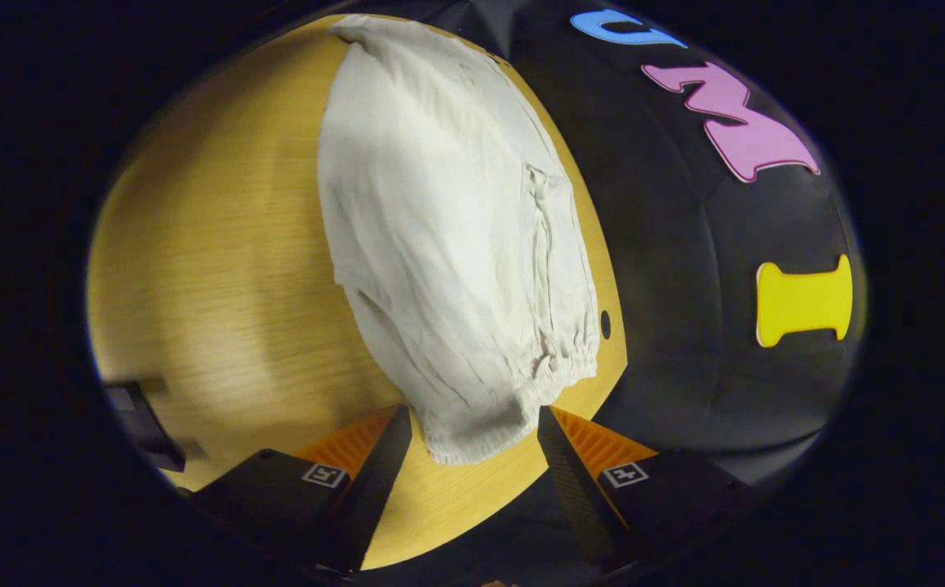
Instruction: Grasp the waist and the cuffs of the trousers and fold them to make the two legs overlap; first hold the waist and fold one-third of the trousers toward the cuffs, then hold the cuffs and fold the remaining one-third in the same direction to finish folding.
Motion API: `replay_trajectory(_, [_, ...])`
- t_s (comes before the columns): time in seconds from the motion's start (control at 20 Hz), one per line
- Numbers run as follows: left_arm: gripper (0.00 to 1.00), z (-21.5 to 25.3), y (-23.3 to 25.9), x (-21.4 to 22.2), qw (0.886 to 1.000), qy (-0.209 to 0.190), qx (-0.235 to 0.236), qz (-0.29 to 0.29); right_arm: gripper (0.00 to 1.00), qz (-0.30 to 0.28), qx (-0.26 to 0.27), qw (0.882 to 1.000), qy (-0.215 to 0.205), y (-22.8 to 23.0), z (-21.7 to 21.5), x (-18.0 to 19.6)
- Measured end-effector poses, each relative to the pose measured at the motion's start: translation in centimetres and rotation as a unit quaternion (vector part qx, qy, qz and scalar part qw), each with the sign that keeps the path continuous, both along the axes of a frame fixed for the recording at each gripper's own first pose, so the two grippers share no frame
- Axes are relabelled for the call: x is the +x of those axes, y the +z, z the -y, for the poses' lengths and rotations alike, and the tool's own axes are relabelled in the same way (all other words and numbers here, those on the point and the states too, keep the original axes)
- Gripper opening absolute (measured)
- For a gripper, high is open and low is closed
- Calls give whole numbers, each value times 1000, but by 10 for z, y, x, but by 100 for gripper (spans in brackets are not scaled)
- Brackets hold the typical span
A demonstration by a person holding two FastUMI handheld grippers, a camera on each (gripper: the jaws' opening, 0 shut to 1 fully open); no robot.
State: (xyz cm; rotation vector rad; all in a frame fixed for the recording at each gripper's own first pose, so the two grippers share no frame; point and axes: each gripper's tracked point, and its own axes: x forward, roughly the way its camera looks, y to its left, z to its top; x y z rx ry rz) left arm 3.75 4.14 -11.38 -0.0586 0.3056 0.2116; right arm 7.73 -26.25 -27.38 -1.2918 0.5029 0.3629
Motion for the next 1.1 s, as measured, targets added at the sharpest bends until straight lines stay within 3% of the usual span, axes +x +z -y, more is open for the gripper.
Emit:
replay_trajectory(0.3, [95,-5,-6,11,1000,10,3,-11,93,25,-38,999,-7,-4,6,31])
replay_trajectory(0.45, [94,-11,-13,9,1000,17,14,-18,82,33,-57,998,-22,-9,13,43])
replay_trajectory(0.5, [94,-13,-15,8,999,20,19,-21,72,30,-59,997,-27,-14,17,44])
replay_trajectory(0.55, [95,-16,-19,5,999,21,22,-25,70,21,-57,998,-30,-19,19,42])
replay_trajectory(0.6, [94,-21,-23,3,999,23,27,-31,55,15,-56,998,-31,-21,19,44])
replay_trajectory(0.7, [96,-31,-33,-3,998,24,43,-44,45,5,-51,998,-26,-21,16,43])
replay_trajectory(0.75, [98,-39,-39,-6,997,22,53,-52,33,2,-53,998,-25,-20,16,42])
replay_trajectory(0.8, [97,-47,-44,-7,996,17,67,-59,36,-10,-56,998,-26,-24,19,42])
replay_trajectory(0.9, [97,-71,-57,-7,990,7,116,-79,26,-21,-60,998,-24,-25,18,44])
replay_trajectory(1.1, [97,-125,-76,2,963,-30,240,-123,12,-78,-25,996,-32,-27,18,42])
